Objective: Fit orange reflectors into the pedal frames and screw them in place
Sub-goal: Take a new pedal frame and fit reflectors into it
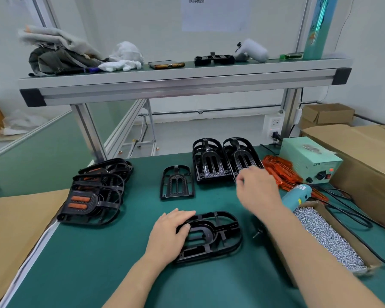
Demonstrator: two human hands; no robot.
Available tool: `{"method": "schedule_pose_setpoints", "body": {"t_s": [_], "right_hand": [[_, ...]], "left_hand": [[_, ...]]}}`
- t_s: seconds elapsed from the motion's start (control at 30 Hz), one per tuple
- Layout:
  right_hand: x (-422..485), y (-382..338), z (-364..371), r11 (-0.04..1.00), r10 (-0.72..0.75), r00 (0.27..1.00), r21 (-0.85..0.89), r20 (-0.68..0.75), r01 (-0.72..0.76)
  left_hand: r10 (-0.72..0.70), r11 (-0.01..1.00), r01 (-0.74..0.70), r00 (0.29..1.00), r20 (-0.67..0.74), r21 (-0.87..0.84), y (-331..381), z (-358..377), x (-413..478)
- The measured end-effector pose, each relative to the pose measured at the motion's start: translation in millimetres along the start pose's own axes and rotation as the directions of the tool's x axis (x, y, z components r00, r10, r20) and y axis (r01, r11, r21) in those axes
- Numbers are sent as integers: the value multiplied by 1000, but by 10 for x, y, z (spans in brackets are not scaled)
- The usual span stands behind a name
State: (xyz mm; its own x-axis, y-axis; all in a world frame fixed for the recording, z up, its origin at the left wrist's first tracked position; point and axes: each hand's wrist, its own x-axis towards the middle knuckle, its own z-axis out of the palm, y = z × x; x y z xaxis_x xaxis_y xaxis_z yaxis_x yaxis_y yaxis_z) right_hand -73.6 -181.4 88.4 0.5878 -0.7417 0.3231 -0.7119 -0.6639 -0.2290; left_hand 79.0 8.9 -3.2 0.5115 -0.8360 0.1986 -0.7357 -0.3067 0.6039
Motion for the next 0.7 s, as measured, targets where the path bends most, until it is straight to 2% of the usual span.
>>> {"method": "schedule_pose_setpoints", "body": {"t_s": [0.13,0.27,0.43,0.7], "right_hand": [[425,386,-30,953,241,953,-232,184,-196],[654,651,44,920,376,894,-215,243,-329],[751,853,176,896,425,853,-272,302,-350],[764,993,266,904,397,891,-265,220,-337]], "left_hand": [[0,1000,0,1000,-14,4,-20,15,3],[21,1000,-21,1000,4,4,-42,17,-11],[17,999,-17,1000,14,-36,-34,3,-25],[-3,996,4,1000,8,-92,13,-46,-39]]}}
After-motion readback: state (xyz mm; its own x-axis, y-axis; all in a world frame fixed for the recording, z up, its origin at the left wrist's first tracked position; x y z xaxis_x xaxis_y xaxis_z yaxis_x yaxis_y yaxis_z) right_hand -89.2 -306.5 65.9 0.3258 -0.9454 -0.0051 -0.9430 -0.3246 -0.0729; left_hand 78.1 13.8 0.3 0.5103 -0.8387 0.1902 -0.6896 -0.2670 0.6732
